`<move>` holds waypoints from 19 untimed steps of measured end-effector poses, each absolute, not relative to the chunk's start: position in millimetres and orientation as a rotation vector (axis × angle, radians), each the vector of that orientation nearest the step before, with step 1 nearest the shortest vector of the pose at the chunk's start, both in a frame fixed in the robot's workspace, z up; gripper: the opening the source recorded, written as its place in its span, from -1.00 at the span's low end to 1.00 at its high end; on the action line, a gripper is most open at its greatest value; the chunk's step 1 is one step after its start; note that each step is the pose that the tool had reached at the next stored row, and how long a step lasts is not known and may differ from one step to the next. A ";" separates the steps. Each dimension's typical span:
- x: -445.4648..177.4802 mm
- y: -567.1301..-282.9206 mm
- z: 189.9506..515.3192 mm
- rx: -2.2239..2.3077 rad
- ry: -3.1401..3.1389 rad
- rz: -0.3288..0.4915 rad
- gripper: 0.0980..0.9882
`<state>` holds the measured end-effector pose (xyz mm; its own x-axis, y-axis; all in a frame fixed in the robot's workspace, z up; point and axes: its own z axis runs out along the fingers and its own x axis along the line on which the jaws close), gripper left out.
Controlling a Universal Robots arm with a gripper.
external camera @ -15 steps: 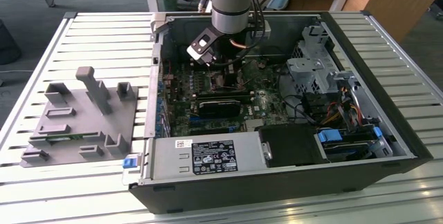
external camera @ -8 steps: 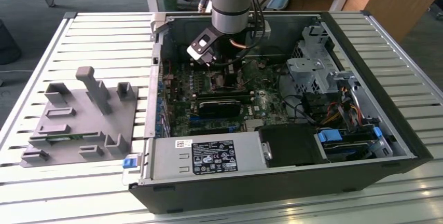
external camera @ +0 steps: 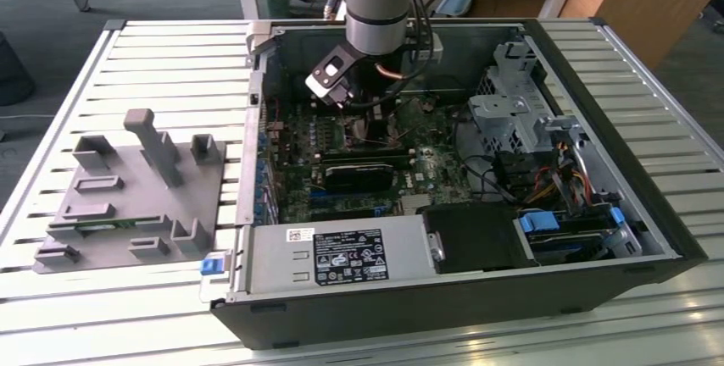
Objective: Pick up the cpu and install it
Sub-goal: 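Place the cpu into insertion slot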
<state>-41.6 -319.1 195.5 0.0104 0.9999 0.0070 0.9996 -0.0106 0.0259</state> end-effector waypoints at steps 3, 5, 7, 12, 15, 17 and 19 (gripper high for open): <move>-41.6 -319.1 199.4 2.223 2.200 0.036 0.12; -41.6 -319.1 200.2 2.223 2.200 0.036 0.12; -41.6 -319.1 200.3 2.224 2.200 0.037 0.12; -41.6 -319.1 199.4 2.177 2.250 0.040 0.12; -41.9 -319.1 199.1 2.124 2.300 0.040 0.12; -42.5 -319.1 198.8 2.103 2.320 0.040 0.12; -42.4 -319.1 197.7 2.098 2.325 0.040 0.12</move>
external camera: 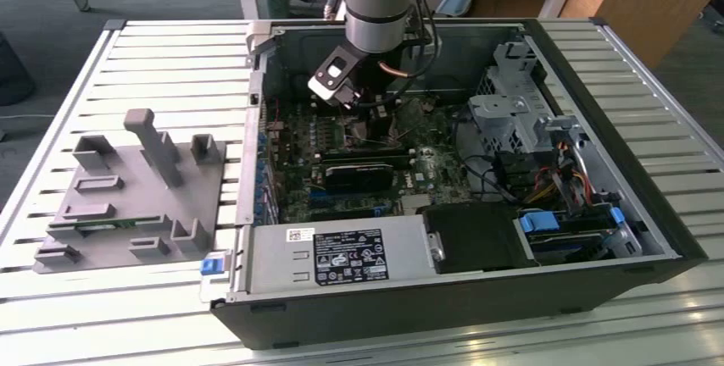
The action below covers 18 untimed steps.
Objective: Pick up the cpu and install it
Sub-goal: 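Place the cpu into insertion slot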
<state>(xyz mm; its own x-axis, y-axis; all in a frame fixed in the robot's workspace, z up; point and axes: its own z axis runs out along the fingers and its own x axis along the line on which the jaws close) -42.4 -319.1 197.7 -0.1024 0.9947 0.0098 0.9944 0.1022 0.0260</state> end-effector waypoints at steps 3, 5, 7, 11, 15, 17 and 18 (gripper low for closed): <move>-42.5 -319.1 196.5 2.097 2.325 0.040 0.12; -42.5 -319.1 195.8 2.097 2.325 0.040 0.12; -42.5 -319.2 195.6 2.097 2.326 0.040 0.12; -42.5 -319.0 195.4 2.097 2.326 0.040 -0.03; -42.5 -318.8 195.7 2.120 2.304 0.041 -0.03; -42.5 -318.8 195.8 2.153 2.272 0.040 -0.03; -42.5 -318.8 195.9 2.167 2.260 0.040 -0.03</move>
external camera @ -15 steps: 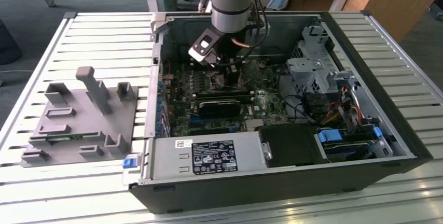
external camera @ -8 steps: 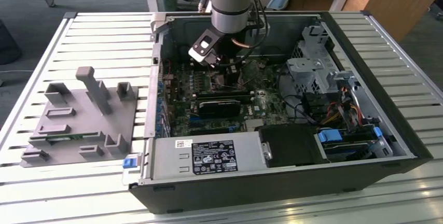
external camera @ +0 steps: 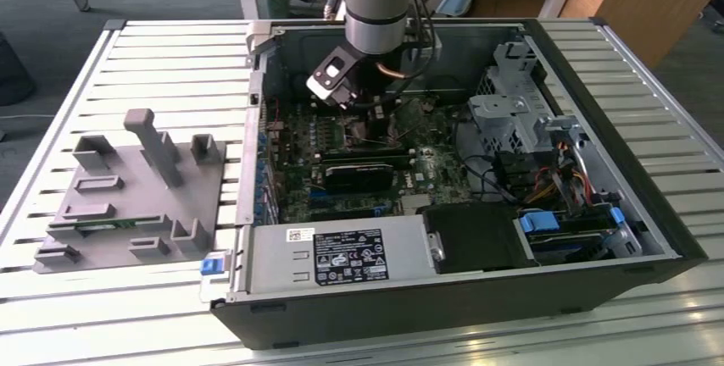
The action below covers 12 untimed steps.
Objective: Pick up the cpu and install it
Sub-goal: 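Place the cpu into insertion slot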
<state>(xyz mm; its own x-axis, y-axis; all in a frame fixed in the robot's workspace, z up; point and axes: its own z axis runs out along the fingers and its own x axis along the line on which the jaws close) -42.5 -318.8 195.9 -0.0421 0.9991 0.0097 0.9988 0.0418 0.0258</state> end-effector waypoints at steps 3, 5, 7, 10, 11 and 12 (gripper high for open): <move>-42.5 -318.8 197.0 2.190 2.237 0.039 -0.03; -42.5 -318.8 198.0 2.199 2.229 0.038 -0.03; -42.5 -318.8 198.0 2.208 2.221 0.038 -0.03; -42.4 -318.8 198.0 2.237 2.192 0.037 -0.03; -42.4 -318.8 197.9 2.249 2.178 0.036 -0.03; -42.4 -318.8 197.8 2.261 2.166 0.036 -0.03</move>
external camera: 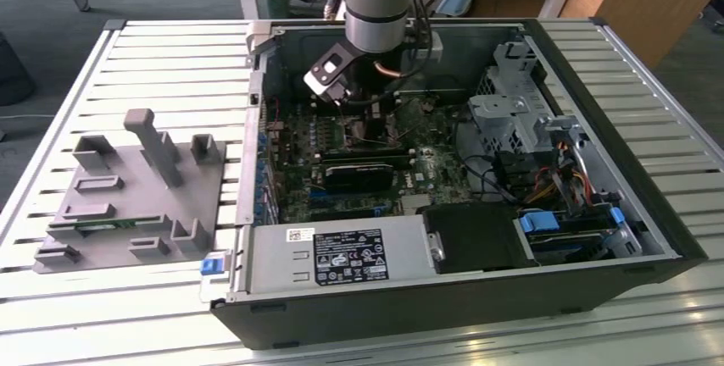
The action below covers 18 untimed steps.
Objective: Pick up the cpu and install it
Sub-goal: 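Place the cpu into insertion slot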
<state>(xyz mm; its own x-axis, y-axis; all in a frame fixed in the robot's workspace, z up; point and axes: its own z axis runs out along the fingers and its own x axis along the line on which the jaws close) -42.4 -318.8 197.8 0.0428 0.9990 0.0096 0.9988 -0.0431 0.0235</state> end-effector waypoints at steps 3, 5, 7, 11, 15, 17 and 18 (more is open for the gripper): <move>-42.3 -318.7 197.0 2.279 2.147 0.037 -0.03; -41.9 -318.6 196.3 2.281 2.145 0.037 -0.03; -41.2 -318.6 195.7 2.283 2.144 0.038 -0.03; -41.2 -318.5 195.2 2.283 2.144 0.038 -0.03; -41.1 -318.5 195.0 2.283 2.144 0.038 -0.03; -41.1 -318.5 194.9 2.283 2.144 0.038 -0.03; -41.1 -318.5 194.9 2.283 2.144 0.038 -0.03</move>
<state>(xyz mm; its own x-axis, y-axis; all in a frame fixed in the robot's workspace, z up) -41.1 -318.5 194.9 0.0627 0.9980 0.0117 0.9977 -0.0630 0.0235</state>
